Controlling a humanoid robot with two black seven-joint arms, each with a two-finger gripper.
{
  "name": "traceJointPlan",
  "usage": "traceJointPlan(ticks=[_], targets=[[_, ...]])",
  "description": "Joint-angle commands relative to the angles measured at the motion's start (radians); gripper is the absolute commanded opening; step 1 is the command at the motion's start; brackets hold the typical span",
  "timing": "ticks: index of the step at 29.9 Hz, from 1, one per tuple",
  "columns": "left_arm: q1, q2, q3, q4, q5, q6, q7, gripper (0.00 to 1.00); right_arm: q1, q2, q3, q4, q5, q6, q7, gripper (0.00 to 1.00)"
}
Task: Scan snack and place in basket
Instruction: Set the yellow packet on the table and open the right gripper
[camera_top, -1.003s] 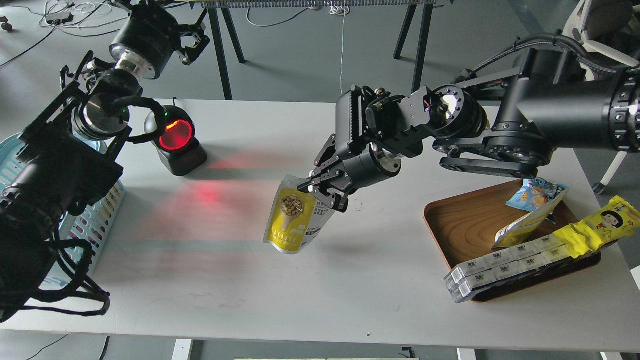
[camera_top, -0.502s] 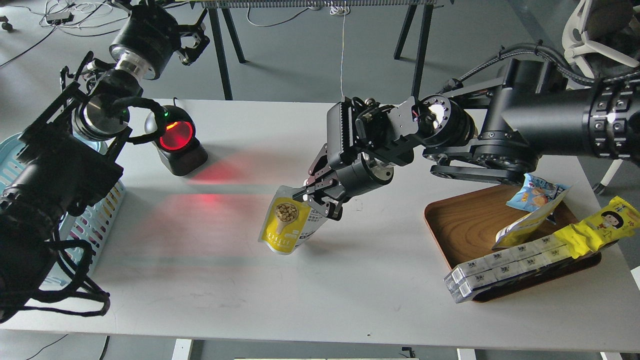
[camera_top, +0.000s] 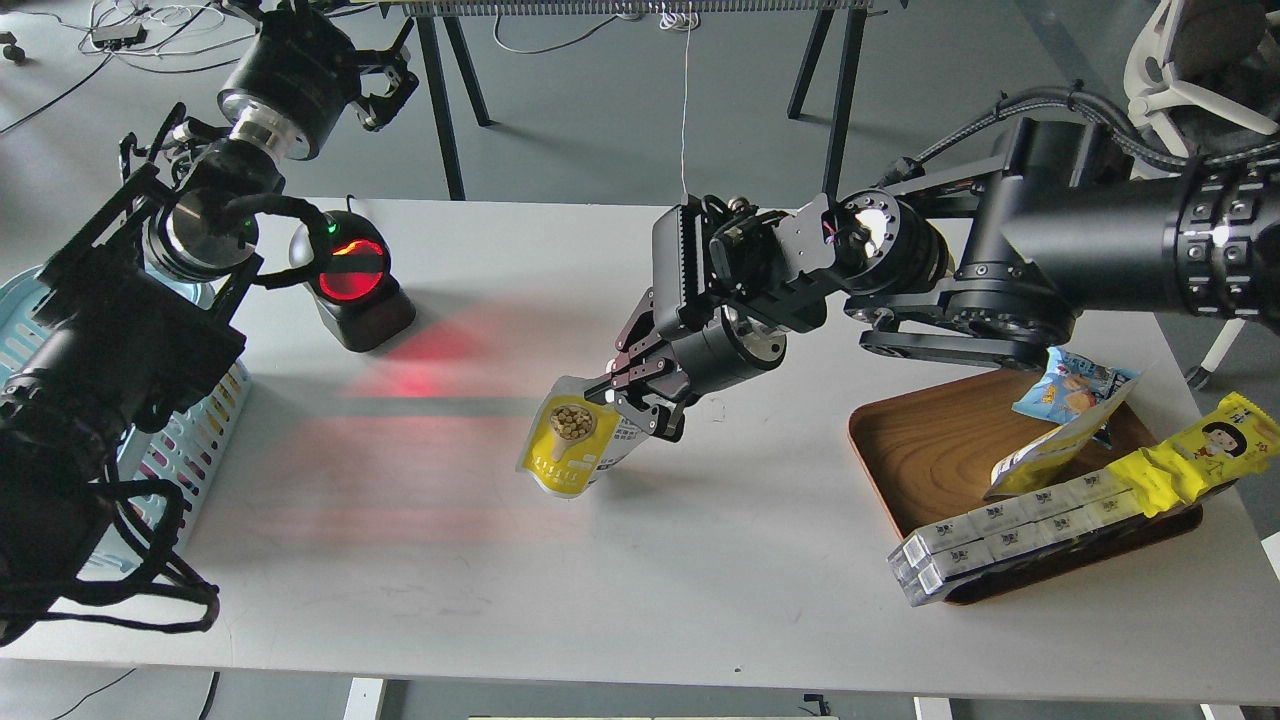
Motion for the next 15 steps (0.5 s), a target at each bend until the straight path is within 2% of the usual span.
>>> traceJointPlan(ticks=[1,12,15], targets=[[-0.001,0.000,0.000,0.000,0.000,0.000,0.000,1.00,-0.001,-0.001,0.000,0.000,-0.001,0.000,0.000,0.04],[0.001,0.003,0.000,0.000,0.000,-0.002,0.000,1.00,0.008,0.001,0.002,0.000,0.000,0.000,0.000,0.13],[0.002,0.004,0.000,0.000,0.000,-0.002,0.000,1.00,0.012,0.001,0.003,0.000,0.002,-0.002,0.000,0.21]])
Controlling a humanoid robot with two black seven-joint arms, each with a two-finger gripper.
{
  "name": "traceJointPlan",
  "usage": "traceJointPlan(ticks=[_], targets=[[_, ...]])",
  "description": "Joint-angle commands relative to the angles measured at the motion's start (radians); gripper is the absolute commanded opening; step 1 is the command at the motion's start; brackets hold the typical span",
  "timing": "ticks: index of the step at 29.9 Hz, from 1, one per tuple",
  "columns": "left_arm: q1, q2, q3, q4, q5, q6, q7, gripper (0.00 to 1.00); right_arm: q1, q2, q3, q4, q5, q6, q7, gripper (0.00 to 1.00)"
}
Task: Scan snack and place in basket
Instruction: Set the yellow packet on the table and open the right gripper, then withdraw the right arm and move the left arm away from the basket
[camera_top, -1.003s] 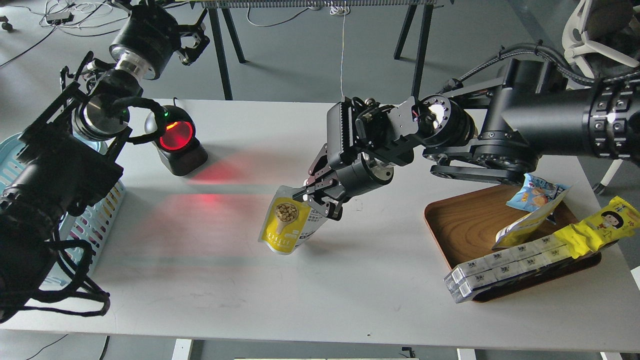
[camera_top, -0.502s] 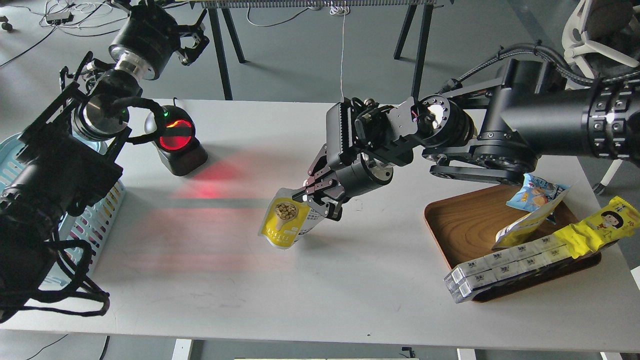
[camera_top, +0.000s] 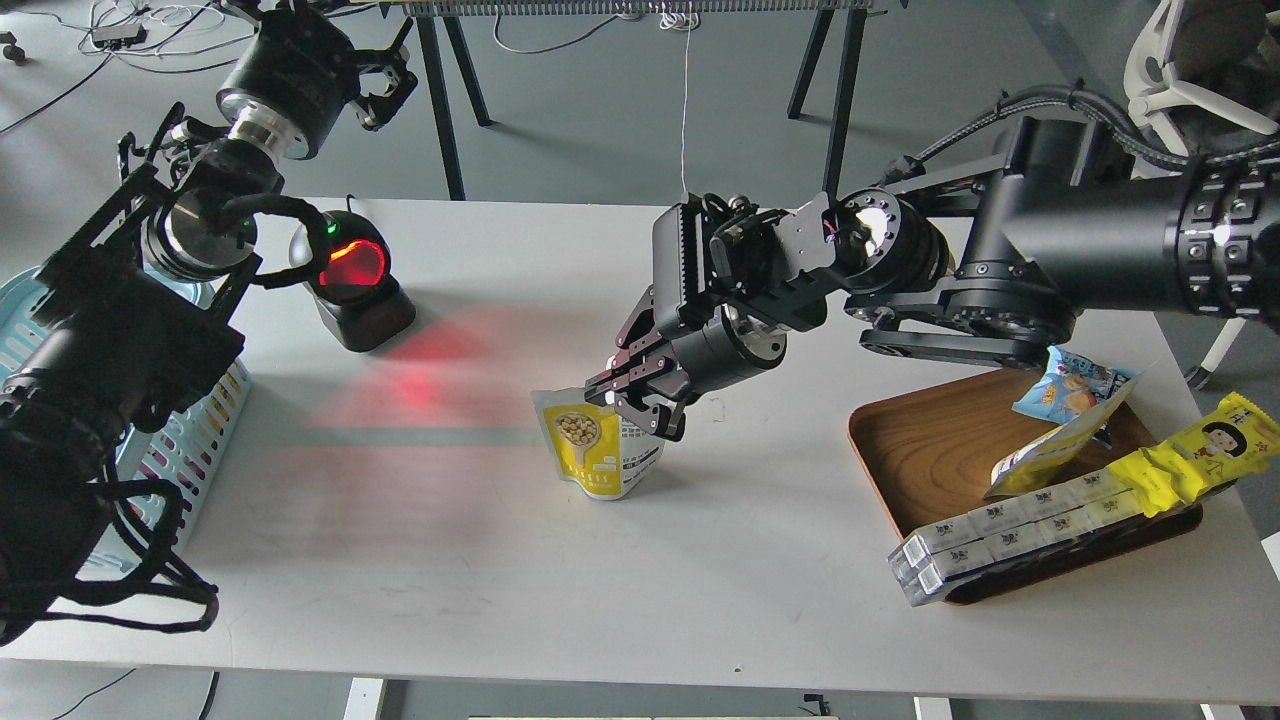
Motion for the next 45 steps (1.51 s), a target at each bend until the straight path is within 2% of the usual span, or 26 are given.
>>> traceJointPlan(ticks=[1,5,6,9,13,16,20,27,33,39,45], targets=[[0.000,0.001,0.000,0.000,0.000,0.000,0.000,1.00,0.003,-0.002,0.002,0.002,0.002,-0.001,0.000,0.27],[-0.002,0.004,0.000,0.000,-0.001,0.000,0.000,1.00,0.007,-0.036,0.039,0.016,0.038,-0.004,0.000,0.57],[-0.002,0.006,0.000,0.000,-0.001,0.000,-0.001,1.00,0.007,-0.053,0.044,0.019,0.054,-0.004,0.000,0.61],[-0.002,0.004,0.000,0.000,-0.001,0.000,0.000,1.00,0.010,-0.080,0.047,0.031,0.066,-0.004,0.000,0.68],[-0.006,0.001,-0.001,-0.006,-0.003,0.002,0.009,1.00,0.016,-0.142,0.112,0.049,0.078,0.003,0.000,0.69],[-0.016,0.007,-0.003,-0.049,-0.005,0.014,0.012,1.00,0.017,-0.203,0.180,0.056,0.146,0.049,0.000,0.86],[-0.068,0.029,0.000,-0.063,0.000,0.014,0.014,1.00,0.017,-0.298,0.237,0.049,0.194,0.092,0.000,0.93],[-0.144,0.078,0.124,-0.066,0.087,0.000,-0.005,1.00,0.000,-0.501,0.332,0.043,0.299,0.142,0.000,0.96],[-0.177,0.087,0.147,-0.093,0.187,-0.023,-0.005,1.00,-0.052,-0.617,0.334,-0.013,0.546,0.145,0.000,0.97],[-0.163,0.197,0.150,-0.339,0.489,-0.032,-0.023,1.00,-0.131,-0.725,0.344,-0.035,0.853,0.145,0.000,0.97],[-0.128,0.270,0.161,-0.625,0.926,-0.036,-0.069,1.00,-0.246,-0.714,0.347,-0.139,1.282,0.155,0.000,0.97]])
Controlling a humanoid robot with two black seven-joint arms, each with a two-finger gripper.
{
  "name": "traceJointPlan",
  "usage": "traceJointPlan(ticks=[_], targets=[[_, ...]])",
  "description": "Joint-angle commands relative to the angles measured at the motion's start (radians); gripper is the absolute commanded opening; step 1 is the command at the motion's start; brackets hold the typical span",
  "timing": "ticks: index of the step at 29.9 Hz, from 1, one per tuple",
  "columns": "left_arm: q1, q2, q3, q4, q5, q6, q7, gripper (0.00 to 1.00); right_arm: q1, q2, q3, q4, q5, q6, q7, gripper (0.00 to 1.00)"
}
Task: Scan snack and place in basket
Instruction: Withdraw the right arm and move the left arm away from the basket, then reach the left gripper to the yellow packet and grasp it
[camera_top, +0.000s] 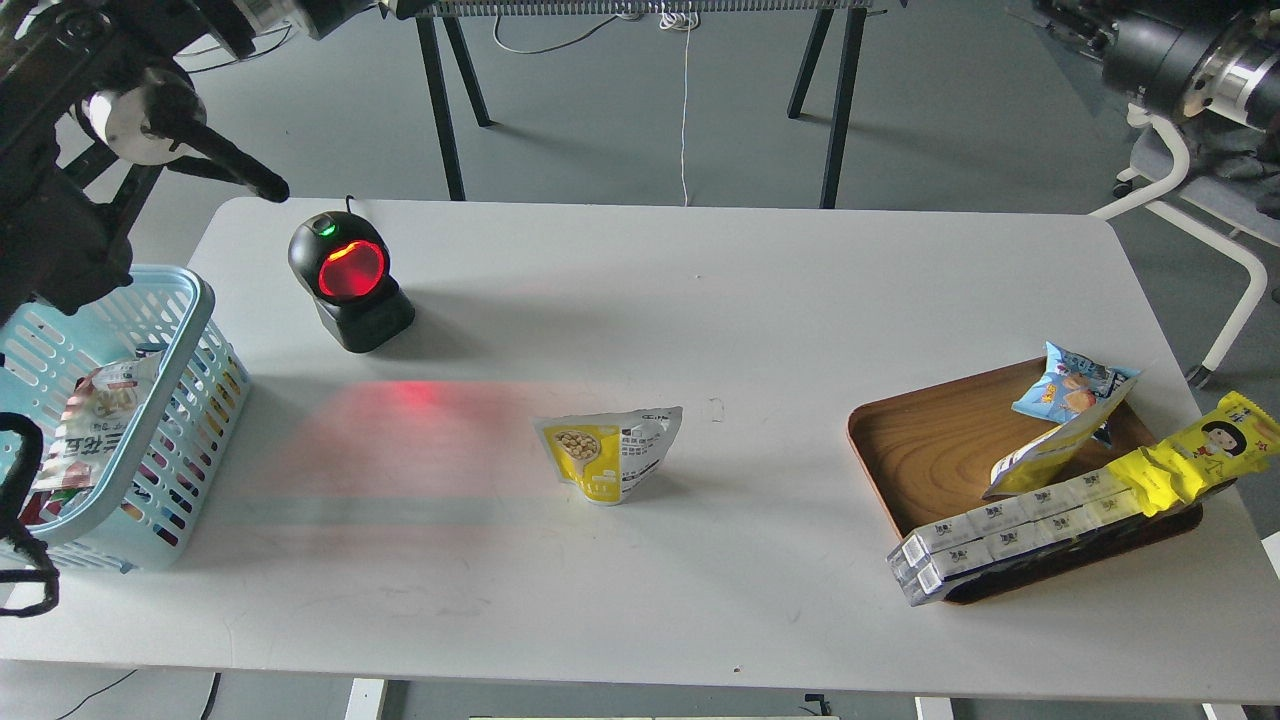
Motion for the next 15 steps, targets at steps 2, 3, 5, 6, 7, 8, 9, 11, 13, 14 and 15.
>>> traceJointPlan(ticks=[2,3,5,6,7,8,9,11,13,14,15], targets=[[0.016,0.044,0.003,-0.197,0.332,-0.003,-0.034,1.00,-0.091,0.027,0.016,-0.112,0.340,0.034,0.000,0.97],[0.018,0.050,0.003,-0.231,0.390,-0.003,-0.042,1.00,-0.110,0.045,0.038,-0.149,0.421,0.049,0.000,0.97],[0.027,0.055,0.003,-0.306,0.486,-0.003,-0.055,1.00,-0.150,0.093,0.087,-0.227,0.548,0.087,0.000,0.97],[0.034,0.055,0.003,-0.349,0.548,-0.003,-0.057,1.00,-0.174,0.117,0.123,-0.272,0.592,0.113,0.000,0.97],[0.039,0.050,0.004,-0.386,0.611,-0.003,-0.057,1.00,-0.197,0.136,0.163,-0.316,0.622,0.139,0.000,0.97],[0.044,0.046,0.015,-0.421,0.685,-0.003,-0.058,1.00,-0.223,0.157,0.212,-0.365,0.650,0.169,0.000,0.97],[0.045,0.041,0.032,-0.447,0.748,-0.003,-0.060,1.00,-0.251,0.177,0.266,-0.410,0.667,0.195,0.000,0.97],[0.038,0.036,0.076,-0.477,0.836,-0.003,-0.060,1.00,-0.306,0.218,0.410,-0.483,0.721,0.230,0.000,0.97],[0.030,0.030,0.107,-0.478,0.871,-0.003,-0.062,0.99,-0.383,0.254,0.589,-0.551,0.785,0.239,0.000,0.97],[0.028,0.024,0.117,-0.478,0.885,-0.003,-0.060,0.99,-0.425,0.280,0.683,-0.583,0.800,0.241,0.000,0.97],[0.028,0.021,0.130,-0.478,0.909,-0.003,-0.058,0.99,-0.455,0.306,0.754,-0.608,0.799,0.244,-0.029,0.97]])
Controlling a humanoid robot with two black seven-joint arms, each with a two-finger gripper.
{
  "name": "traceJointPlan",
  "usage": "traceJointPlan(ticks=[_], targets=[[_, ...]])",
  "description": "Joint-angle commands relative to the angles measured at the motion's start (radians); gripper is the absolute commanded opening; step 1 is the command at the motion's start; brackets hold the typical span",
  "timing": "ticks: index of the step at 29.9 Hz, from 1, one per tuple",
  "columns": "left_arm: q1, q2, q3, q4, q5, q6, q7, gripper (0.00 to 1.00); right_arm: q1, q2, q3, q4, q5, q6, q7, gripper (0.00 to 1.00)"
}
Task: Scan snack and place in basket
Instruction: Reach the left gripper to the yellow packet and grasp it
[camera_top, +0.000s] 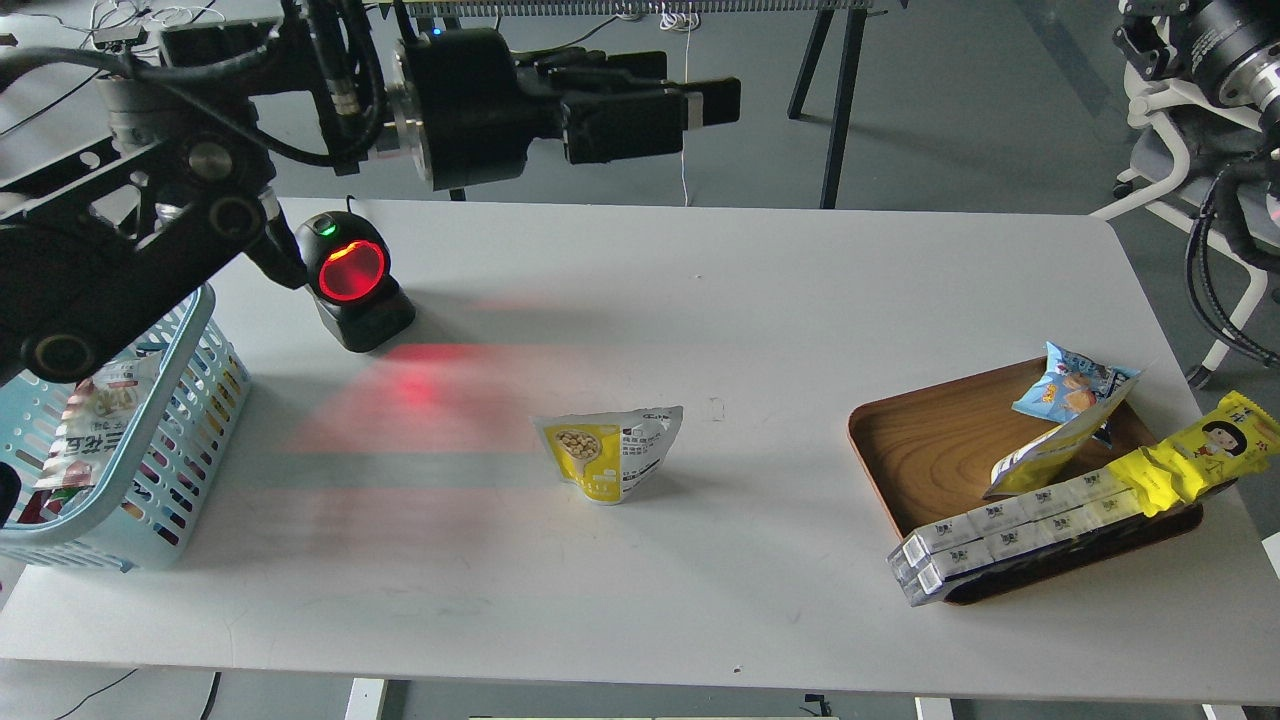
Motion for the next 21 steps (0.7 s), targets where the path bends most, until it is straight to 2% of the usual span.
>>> traceJointPlan(ticks=[1,3,5,8,9,15,21], targets=[[-0.006,-0.014,0.051,-0.006,0.109,0.000,0.002,0.99,-0.128,0.095,0.296,-0.109,0.041,0.018,-0.067,0.98],[-0.006,-0.025,0.075,-0.006,0.237,0.000,-0.001,0.97,-0.166,0.131,0.393,-0.133,0.039,0.036,-0.105,0.98],[-0.003,-0.043,0.097,-0.007,0.372,0.000,-0.015,0.95,-0.196,0.140,0.410,-0.133,0.039,0.065,-0.107,0.98],[-0.001,-0.060,0.158,-0.016,0.515,0.000,-0.079,0.93,-0.219,0.161,0.409,-0.130,0.039,0.090,-0.102,0.98],[-0.001,-0.060,0.193,-0.030,0.552,0.000,-0.088,0.93,-0.219,0.169,0.410,-0.130,0.039,0.093,-0.101,0.98],[0.002,-0.062,0.391,-0.085,0.633,0.000,-0.087,0.93,-0.213,0.175,0.392,-0.114,0.019,0.113,-0.102,0.98],[0.010,-0.053,0.423,-0.081,0.633,0.000,-0.090,0.91,-0.211,0.169,0.370,-0.033,0.016,0.111,-0.101,0.98]])
